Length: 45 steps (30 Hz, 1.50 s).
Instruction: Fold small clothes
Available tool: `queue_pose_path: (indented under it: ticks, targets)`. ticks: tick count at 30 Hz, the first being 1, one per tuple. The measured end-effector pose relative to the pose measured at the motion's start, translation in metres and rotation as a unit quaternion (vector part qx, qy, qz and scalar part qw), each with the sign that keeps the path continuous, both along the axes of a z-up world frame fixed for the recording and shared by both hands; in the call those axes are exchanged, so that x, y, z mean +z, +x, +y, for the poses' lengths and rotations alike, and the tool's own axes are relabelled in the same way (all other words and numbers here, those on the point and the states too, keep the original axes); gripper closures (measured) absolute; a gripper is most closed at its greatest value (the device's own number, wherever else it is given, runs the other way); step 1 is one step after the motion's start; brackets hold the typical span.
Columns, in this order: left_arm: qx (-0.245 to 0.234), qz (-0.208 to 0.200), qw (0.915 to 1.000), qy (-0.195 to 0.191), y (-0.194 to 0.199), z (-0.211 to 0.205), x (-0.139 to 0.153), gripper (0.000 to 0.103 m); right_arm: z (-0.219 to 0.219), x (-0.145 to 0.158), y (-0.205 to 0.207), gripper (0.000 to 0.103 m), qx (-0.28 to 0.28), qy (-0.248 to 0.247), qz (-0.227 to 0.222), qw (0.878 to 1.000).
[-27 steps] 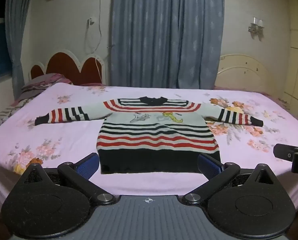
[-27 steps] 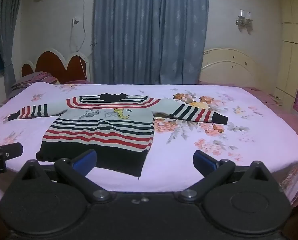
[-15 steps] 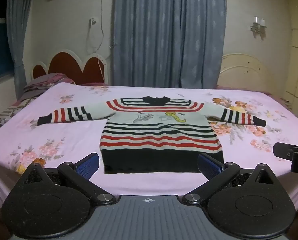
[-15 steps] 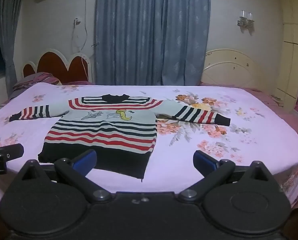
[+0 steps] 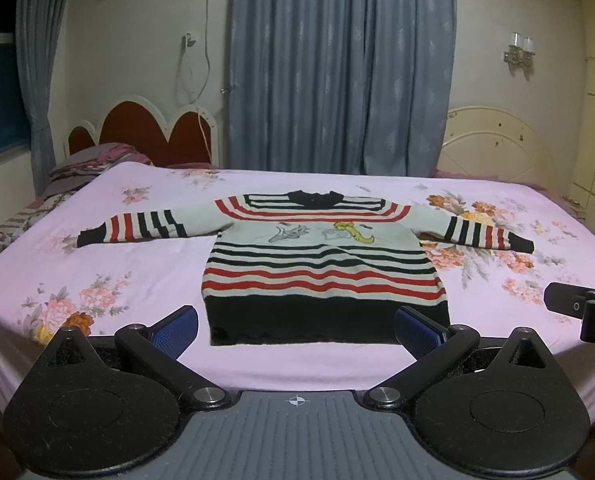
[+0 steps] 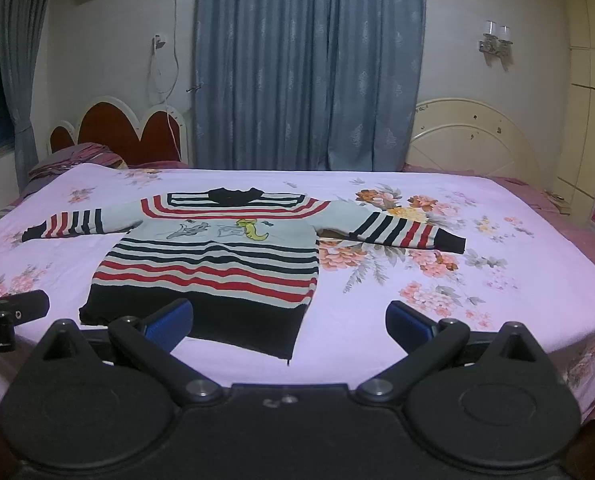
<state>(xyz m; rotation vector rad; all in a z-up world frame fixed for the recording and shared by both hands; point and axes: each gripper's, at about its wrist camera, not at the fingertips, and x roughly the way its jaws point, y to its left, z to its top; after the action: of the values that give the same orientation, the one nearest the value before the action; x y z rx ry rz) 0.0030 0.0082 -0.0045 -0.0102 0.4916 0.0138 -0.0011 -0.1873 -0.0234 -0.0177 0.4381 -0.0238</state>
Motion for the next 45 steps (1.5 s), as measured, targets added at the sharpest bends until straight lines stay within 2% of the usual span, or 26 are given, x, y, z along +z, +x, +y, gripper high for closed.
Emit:
queue_pose_path:
  ticks: [45]
  targets:
    - [0.005,-0.006,1.0000,0.002,-0.0027,-0.0057,0.0040,0.000,-0.0046,0.0014,-0.0003,0.001,0.006,0.003,-0.003,1.000]
